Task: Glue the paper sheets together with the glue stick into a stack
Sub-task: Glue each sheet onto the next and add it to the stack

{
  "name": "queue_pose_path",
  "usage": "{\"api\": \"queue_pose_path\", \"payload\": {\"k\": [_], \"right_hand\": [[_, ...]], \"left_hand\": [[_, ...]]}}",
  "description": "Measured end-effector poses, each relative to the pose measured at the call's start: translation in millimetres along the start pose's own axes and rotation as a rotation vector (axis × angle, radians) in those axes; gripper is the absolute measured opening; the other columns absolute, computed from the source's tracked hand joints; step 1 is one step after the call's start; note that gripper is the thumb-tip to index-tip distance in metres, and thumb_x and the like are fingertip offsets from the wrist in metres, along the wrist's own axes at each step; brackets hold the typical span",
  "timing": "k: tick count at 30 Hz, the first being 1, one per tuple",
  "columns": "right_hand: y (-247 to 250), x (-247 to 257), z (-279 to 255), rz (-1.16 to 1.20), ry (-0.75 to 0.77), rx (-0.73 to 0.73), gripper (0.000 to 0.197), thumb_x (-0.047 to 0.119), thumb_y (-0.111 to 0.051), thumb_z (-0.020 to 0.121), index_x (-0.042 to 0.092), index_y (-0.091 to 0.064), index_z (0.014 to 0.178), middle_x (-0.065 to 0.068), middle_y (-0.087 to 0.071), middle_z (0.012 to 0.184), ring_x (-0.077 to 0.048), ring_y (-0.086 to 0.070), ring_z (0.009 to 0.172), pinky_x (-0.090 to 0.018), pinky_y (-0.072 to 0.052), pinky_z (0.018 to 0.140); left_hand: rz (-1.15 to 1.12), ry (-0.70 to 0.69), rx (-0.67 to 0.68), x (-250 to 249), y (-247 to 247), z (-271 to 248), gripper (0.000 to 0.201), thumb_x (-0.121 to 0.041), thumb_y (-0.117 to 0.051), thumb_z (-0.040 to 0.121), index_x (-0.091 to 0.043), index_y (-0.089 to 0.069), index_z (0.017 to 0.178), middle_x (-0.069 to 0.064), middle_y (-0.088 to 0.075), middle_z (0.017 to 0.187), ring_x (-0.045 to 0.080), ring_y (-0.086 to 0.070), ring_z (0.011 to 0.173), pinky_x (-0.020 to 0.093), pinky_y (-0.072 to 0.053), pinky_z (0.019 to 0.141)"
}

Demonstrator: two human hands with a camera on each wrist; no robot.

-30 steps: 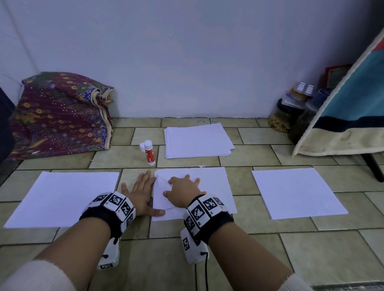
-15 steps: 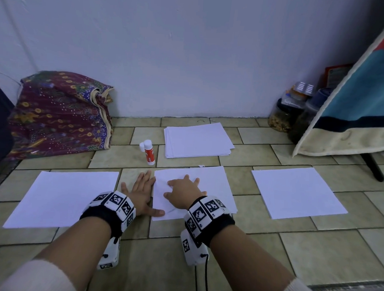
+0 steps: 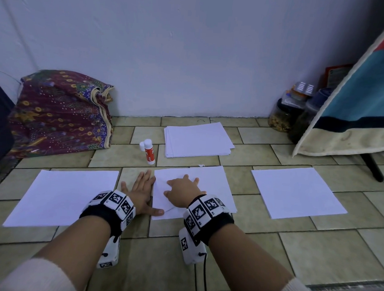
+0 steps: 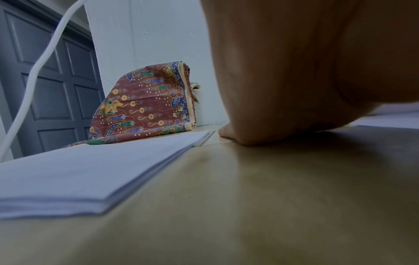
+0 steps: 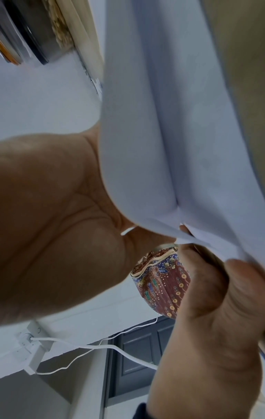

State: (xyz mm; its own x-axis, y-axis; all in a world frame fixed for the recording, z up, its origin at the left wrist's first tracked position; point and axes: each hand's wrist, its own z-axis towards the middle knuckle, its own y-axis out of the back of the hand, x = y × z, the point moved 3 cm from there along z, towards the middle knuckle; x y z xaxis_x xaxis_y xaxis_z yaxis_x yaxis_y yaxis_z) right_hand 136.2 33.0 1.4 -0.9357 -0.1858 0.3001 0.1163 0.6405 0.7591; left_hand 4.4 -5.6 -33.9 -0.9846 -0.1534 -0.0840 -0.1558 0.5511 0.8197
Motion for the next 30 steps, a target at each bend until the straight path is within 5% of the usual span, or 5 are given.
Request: {"api": "queue_pose_path", "payload": {"k": [20,23,26,30], "right_hand": [[-3.3,1.3,2.4,0.008,-0.020,0.022,0.050,0.044,-0.024,0.099,0.030,-0.032,0.146,-0.012,-0.005,0.159,-0.042,0.005,0.144,-0.071,-0.011,0.106],[-0.8,1.3,2.6,-0.023,-0.020,0.034,0.050,0.027,-0.022,0.098,0.030,-0.029,0.147,-0.013,-0.008,0.159,-0.040,0.003,0.144,-0.070,-0.012,0.107],[2.0,-2.9,-1.8,-0.033,-0.012,0.041,0.055,0.020,-0.029,0.097,0.039,-0.023,0.149,-0.006,0.001,0.160,-0.038,0.007,0.145,-0.065,-0.013,0.110],[-0.3,-3.4,-5.6,-0.078,0.015,0.011,0.057,0.019,-0.034,0.096,0.039,-0.022,0.148,-0.007,0.002,0.160,-0.040,0.006,0.145,-0.065,-0.014,0.110]], "left_hand": [[-0.035,-0.019,-0.013,2.8,0.8,1.3,0.117,-0.063,-0.060,0.082,-0.015,0.022,0.150,0.001,0.033,0.155,0.018,0.028,0.143,0.061,0.004,0.113],[-0.052,-0.054,0.031,6.9,2.5,0.4,0.143,-0.076,-0.067,0.059,-0.013,0.026,0.148,0.000,0.035,0.153,0.017,0.030,0.142,0.062,0.006,0.112],[-0.079,-0.063,0.058,10.3,5.1,-1.6,0.159,-0.084,-0.055,0.033,-0.011,0.033,0.144,-0.001,0.037,0.152,0.015,0.031,0.141,0.060,0.008,0.113],[-0.161,-0.056,0.037,8.3,6.0,-0.7,0.133,-0.073,-0.063,0.070,-0.014,0.028,0.147,-0.004,0.034,0.154,0.013,0.027,0.143,0.056,0.010,0.114]]}}
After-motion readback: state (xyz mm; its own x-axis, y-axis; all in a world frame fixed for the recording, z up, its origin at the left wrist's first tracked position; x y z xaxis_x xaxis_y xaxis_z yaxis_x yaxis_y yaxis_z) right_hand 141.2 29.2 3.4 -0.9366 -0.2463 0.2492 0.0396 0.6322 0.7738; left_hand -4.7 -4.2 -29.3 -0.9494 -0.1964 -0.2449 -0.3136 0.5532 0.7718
